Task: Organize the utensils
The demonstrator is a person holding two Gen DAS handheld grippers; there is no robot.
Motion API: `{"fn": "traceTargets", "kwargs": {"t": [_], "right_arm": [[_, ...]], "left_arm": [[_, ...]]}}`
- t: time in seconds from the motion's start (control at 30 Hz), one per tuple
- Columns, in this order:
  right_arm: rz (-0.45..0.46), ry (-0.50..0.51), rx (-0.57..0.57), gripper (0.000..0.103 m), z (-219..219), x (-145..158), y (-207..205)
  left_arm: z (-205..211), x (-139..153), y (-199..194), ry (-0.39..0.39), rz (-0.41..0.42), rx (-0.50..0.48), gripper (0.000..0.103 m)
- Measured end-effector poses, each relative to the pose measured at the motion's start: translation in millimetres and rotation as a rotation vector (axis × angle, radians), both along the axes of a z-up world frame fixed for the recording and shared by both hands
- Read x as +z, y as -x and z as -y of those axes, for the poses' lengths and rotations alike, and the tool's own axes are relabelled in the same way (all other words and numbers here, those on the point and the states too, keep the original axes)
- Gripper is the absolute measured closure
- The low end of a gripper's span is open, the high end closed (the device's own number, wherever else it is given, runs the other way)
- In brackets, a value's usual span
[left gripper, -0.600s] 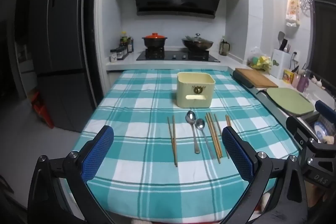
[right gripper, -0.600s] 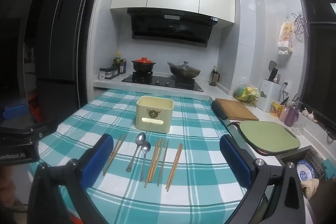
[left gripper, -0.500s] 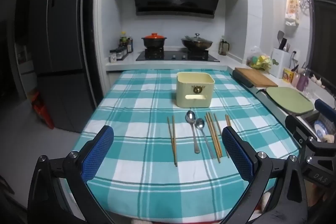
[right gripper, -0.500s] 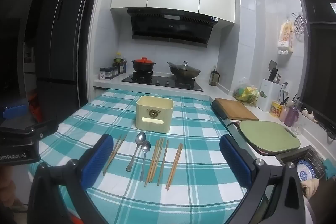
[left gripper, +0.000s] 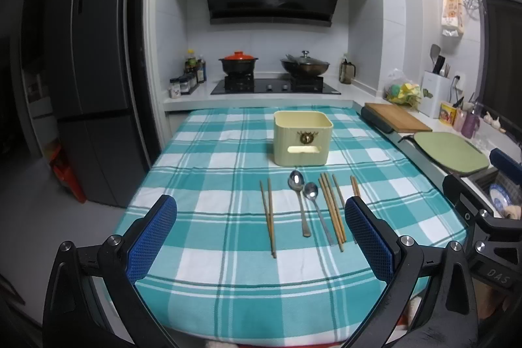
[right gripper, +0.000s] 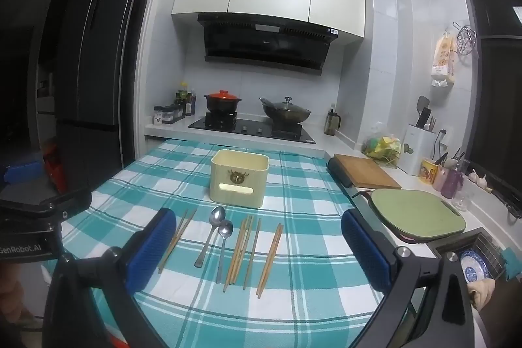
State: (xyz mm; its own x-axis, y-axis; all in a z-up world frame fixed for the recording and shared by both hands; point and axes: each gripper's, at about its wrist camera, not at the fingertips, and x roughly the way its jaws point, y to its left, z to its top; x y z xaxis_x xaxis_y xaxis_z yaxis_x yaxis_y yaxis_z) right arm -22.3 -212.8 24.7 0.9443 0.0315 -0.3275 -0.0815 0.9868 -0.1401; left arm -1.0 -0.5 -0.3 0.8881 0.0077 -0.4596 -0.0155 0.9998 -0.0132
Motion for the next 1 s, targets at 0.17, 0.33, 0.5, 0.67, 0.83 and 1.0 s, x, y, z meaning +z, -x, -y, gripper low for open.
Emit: {"fn": "traceTargets", "kwargs": {"t": [0.17, 0.33, 0.5, 0.67, 0.83, 1.0], "right_arm": [[0.003, 0.007, -0.001, 0.000, -7.5, 2.3, -0.9], [0.004, 0.009, 0.001, 0.000, -7.1, 3.4, -0.4], [0.007, 0.003, -0.004, 0.000, -5.4, 5.2, -1.1], [0.005, 0.003, -0.004, 0.000, -5.3, 4.4, -2.5], [0.011, 0.005, -0.004, 0.000, -5.6, 4.3, -2.3], [0.012, 0.003, -0.006, 0.000, -4.4, 4.4, -1.4]], "left_arm": [[0.3, 0.2, 0.0, -0.010, 0.008, 0.001, 0.000], [-4.9, 1.0, -4.2, -0.011, 0.008, 0.005, 0.000], [1.2, -1.4, -1.3, -0.021, 0.006, 0.005, 0.000], [-0.8, -1.2, -1.1, -0.028, 0.009, 0.008, 0.000], [-4.6, -1.5, -4.4, -0.023, 0.011, 0.010, 0.000], [0.1, -3.9, -2.3, -0.028, 0.012, 0.010, 0.000]]}}
